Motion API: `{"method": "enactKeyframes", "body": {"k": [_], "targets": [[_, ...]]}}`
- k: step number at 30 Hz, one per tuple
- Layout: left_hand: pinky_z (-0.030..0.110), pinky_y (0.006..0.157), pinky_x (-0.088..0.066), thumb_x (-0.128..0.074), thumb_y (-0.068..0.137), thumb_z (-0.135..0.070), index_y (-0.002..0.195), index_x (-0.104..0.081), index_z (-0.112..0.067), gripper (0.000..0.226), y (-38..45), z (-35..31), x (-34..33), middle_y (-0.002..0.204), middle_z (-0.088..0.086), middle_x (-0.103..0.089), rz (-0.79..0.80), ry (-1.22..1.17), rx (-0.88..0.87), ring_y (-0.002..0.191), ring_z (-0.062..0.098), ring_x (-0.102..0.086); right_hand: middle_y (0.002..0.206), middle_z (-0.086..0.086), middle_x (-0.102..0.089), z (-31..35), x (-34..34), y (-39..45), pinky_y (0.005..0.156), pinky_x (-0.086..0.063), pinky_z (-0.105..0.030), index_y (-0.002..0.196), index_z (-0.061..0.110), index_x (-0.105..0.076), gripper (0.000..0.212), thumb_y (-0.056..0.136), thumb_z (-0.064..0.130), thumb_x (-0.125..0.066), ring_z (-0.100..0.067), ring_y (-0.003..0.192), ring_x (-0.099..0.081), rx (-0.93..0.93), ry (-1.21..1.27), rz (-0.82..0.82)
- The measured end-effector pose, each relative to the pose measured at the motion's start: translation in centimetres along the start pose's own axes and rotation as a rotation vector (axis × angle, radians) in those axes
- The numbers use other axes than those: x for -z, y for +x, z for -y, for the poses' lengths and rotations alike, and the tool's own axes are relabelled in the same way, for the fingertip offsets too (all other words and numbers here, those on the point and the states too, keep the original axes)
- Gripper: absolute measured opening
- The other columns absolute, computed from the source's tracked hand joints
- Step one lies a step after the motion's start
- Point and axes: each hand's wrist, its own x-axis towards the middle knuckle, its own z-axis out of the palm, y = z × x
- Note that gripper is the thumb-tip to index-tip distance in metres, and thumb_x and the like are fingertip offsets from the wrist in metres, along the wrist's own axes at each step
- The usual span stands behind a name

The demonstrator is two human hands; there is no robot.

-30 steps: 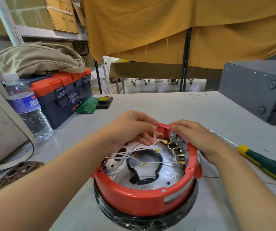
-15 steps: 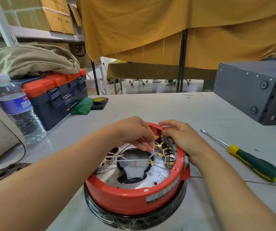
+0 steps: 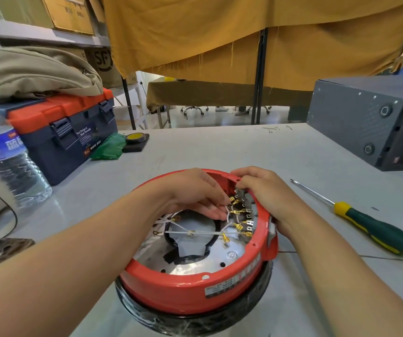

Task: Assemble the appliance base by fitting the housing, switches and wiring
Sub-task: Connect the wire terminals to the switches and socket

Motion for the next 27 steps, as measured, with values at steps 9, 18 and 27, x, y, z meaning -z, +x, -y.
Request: {"method": "enactKeyframes", "body": {"k": [9,18,27], "targets": [[0.017,0.053,-0.054,-0.06,0.086,0.003,0.082,-0.065,-0.001,0.007,0.17,0.06,-0.32,0.064,0.011,-0.069,0.006,-0.012,-0.022,0.058,0.016,-0.069,0.088,-0.006,-0.07,0.11,-0.03,-0.02,0.079,-0.053,-0.036,0.09,0.022,-0.07,0.025,0.083,0.007,-0.052,-0.021,0.081,-0.064,0.016,-0.01,0.01],[0.017,0.051,-0.053,-0.063,0.083,0.001,0.084,-0.066,0.004,0.004,0.1,0.08,-0.65,0.066,0.013,-0.069,-0.025,-0.032,-0.02,0.058,0.017,-0.069,0.088,-0.007,-0.069,0.13,-0.05,-0.1,0.08,-0.053,-0.039,0.089,0.021,-0.069,0.021,0.083,0.009,-0.054,-0.023,0.082,-0.064,0.013,-0.019,0.01],[0.014,0.045,-0.05,-0.065,0.083,-0.002,0.088,-0.067,0.006,0.01,-0.17,-0.16,-0.87,0.063,0.011,-0.069,-0.039,-0.03,0.009,0.054,0.014,-0.067,0.081,0.003,-0.066,0.17,0.12,-0.17,0.072,-0.049,-0.032,0.082,0.024,-0.067,0.013,0.08,0.013,-0.06,-0.015,0.077,-0.061,0.071,-0.111,-0.062]]}}
